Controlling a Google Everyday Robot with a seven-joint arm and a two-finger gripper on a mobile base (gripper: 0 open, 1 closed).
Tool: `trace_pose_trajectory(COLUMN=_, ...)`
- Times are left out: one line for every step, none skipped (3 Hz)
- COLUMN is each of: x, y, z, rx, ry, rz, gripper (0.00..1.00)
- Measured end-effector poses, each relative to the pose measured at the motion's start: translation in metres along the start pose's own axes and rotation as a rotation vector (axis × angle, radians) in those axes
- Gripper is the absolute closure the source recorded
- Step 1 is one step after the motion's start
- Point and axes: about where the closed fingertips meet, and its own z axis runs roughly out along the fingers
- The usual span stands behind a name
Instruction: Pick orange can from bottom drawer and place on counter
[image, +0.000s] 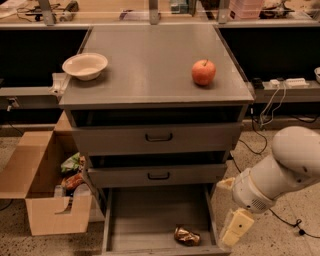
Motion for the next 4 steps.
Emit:
trace_pose_trajectory(x=0.015, y=-0.001, z=0.033, rx=-0.079, ry=-0.029, rz=0.036, gripper=0.0)
trace_pose_trajectory(x=0.015, y=-0.001, z=0.033, rx=-0.079, ry=-0.029, rz=0.036, gripper=0.0)
trace_pose_trajectory(x=0.026, y=-0.017, z=0.052, rx=-0.086, ry=-0.034, rz=0.04, gripper=0.0)
trace_pose_trajectory(x=0.047, y=-0.051, z=0.098, rx=-0.086, ry=-0.032, rz=-0.004, gripper=0.0)
